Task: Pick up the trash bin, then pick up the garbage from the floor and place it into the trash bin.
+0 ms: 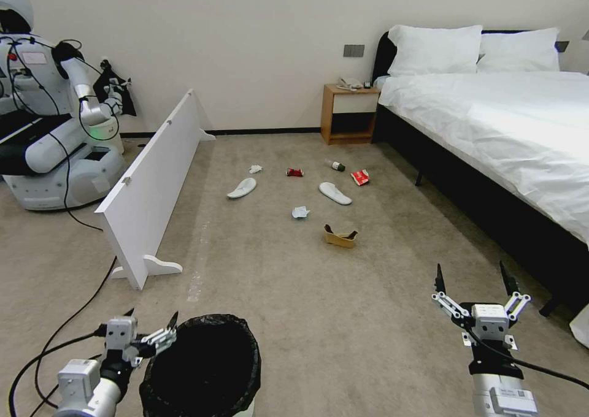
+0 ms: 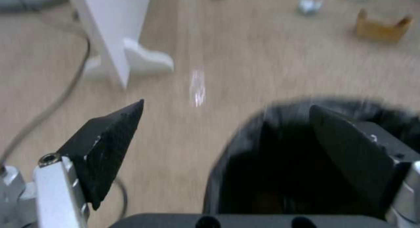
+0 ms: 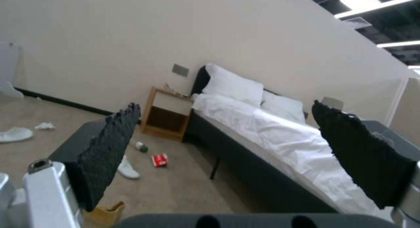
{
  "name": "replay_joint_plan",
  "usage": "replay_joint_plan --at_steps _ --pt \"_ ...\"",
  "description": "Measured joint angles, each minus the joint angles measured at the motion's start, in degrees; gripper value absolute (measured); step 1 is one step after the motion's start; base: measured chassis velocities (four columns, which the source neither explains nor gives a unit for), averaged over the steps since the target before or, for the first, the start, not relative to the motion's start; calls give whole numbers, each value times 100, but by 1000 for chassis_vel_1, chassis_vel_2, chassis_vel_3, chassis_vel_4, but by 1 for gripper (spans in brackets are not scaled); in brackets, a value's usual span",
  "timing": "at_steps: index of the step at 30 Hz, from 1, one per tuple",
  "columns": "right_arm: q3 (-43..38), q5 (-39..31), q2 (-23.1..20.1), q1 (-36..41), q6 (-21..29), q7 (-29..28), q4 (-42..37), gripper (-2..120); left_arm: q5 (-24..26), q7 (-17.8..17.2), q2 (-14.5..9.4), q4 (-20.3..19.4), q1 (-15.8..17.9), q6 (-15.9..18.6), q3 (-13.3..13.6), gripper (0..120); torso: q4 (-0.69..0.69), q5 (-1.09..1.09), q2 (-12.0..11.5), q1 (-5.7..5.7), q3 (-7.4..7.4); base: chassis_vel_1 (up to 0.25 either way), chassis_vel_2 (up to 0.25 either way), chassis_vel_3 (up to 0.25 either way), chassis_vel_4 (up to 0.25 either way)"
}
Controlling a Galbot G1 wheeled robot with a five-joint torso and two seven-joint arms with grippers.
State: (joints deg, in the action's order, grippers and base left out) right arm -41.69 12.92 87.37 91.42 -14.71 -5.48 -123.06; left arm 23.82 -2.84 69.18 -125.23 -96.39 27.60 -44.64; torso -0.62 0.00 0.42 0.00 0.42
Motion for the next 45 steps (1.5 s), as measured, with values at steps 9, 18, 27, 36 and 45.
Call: replay_joint_plan --at_steps 9,18,27,36,45 --pt "37 9 14 -46 -12 -4 122 100 596 -356 -37 161 42 805 101 100 0 0 0 0 0 0 0 0 0" --pt "31 -9 2 -74 -13 -13 169 100 878 -539 -55 451 290 946 275 100 0 0 0 0 0 0 0 0 0" --pt "30 -14 19 -102 -11 -22 213 100 939 -669 -112 753 541 1033 375 100 0 0 0 0 0 0 0 0 0" --pt "35 -13 50 -89 5 -25 190 100 1071 -813 -112 1042 705 1181 448 100 0 0 0 0 0 0 0 0 0" --pt "6 -13 72 -23 20 -29 75 100 1214 -848 -148 1248 792 1239 571 74 1 6 1 0 -1 0 0 0 0"
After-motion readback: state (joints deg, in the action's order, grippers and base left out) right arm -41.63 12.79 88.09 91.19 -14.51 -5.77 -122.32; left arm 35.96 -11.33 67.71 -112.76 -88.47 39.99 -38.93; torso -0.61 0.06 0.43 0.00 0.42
